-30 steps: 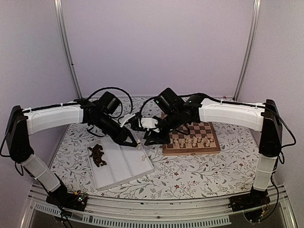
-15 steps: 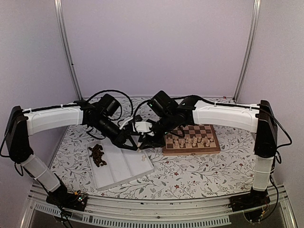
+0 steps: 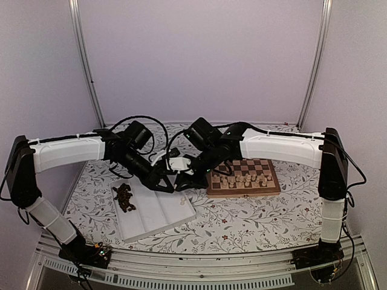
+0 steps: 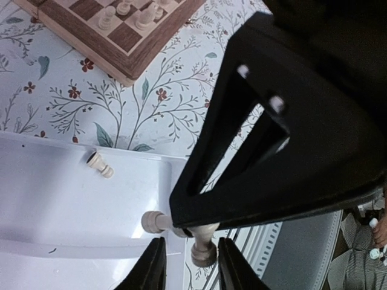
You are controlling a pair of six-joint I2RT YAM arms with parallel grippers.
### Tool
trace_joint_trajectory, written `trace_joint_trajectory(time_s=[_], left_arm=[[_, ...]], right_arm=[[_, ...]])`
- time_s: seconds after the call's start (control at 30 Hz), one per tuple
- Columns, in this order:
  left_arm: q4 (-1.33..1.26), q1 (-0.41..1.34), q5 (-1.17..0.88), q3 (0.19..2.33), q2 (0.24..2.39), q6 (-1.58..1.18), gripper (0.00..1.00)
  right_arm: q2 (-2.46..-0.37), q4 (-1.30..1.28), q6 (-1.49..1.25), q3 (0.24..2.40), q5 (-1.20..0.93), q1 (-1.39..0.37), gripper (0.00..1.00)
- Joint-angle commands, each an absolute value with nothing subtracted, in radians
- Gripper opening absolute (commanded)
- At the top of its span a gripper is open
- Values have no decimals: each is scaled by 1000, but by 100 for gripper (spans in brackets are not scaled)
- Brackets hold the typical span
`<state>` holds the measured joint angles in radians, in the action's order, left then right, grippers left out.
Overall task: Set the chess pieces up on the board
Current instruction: Pick up the chess piece from the storage box.
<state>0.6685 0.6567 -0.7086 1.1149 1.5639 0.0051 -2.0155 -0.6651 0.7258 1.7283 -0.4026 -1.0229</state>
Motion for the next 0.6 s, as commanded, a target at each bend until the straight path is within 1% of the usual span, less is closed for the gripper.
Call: trace_joint_trajectory(time_s=[0.0,0.1,0.17,0.3,0.4,0.47,0.57], left_arm=[[608,647,-629,1084,1471,4,36],[531,648,-577,1025,1367,3,41],[428,652,-540,954,1281,-37,44],[50,716,-437,732,1109,-136,49],[-177,787,-289,620,1053,-171,51],[-263,819,-203,555,1023,-180,52],[-421,839,-135,442,986,-191,54]], right_arm=[[-2035,-681,691,1742,-438,-1026,9],[-2028,-672,650,1730,-508,-999,8],[-2016,-650,601,1723,-587,-963,7],[-1996,-599,481,1710,-783,-896,6],[-1996,-582,422,1712,-875,-873,6],[-1992,-574,398,1711,-915,-861,6],[-1980,-562,376,1709,-961,-849,6]])
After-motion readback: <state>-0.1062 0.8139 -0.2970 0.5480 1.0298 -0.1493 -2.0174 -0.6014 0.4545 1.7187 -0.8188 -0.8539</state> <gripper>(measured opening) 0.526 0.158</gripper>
